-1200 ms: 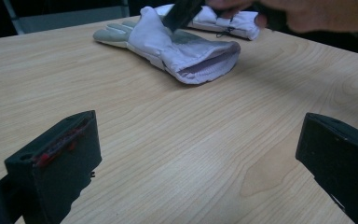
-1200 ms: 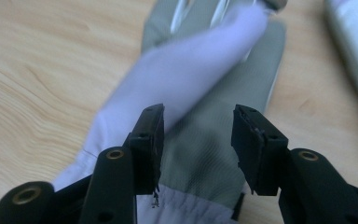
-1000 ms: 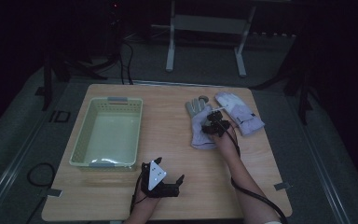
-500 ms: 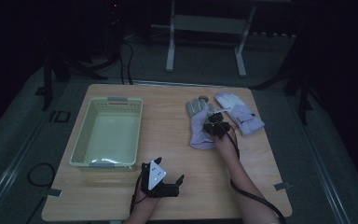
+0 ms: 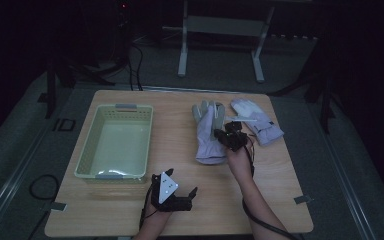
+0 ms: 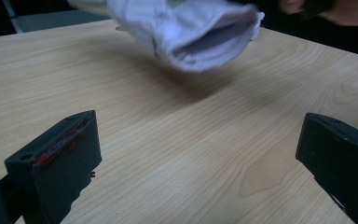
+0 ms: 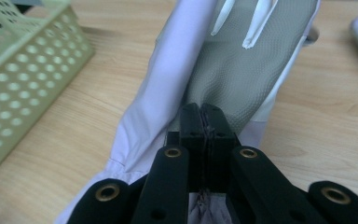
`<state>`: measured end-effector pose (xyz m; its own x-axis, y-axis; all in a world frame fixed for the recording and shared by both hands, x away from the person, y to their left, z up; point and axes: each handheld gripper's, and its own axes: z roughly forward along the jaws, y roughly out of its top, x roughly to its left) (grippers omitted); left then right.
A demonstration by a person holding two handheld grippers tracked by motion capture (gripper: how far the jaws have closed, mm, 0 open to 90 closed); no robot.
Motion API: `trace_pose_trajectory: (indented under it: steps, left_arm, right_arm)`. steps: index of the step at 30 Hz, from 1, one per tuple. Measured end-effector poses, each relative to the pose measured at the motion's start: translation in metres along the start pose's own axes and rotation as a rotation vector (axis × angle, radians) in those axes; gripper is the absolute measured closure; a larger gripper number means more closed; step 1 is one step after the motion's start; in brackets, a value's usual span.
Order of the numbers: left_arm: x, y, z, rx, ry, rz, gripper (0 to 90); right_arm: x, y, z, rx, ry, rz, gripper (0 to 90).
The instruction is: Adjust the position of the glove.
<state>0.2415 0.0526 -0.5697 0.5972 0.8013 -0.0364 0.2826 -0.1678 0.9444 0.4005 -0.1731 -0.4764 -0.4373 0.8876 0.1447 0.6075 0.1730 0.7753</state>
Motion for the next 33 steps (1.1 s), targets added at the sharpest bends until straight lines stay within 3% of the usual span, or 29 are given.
trace_pose_trajectory:
  steps: [5,11,16,21,25,30,33]
  left_arm:
    - [0.000,0.000,0.000,-0.003,0.002,0.003,0.1]
    - [-0.001,0.000,0.000,-0.004,0.000,0.010,0.1]
    - [-0.001,0.000,0.000,-0.003,-0.001,0.009,0.1]
    - [-0.001,0.000,0.000,-0.003,-0.003,0.007,0.1]
    - [-0.001,0.000,0.000,-0.004,-0.003,0.005,0.1]
    - [-0.001,0.000,0.000,-0.004,-0.003,0.004,0.1]
    - [-0.001,0.000,0.000,-0.004,-0.003,0.004,0.0]
  right_arm:
    - [0.010,-0.015,-0.021,-0.046,0.018,0.035,88.4]
    - [0.015,-0.032,-0.022,-0.055,0.016,0.068,88.4]
    - [0.021,-0.045,0.002,0.002,0.019,0.054,88.4]
    - [0.016,-0.050,0.022,0.054,0.014,0.057,88.3]
    - [0.017,-0.055,0.035,0.082,-0.015,0.040,87.1]
    - [0.016,-0.059,0.040,0.089,-0.031,0.023,85.8]
    - [0.015,-0.058,0.040,0.096,-0.045,-0.011,85.5]
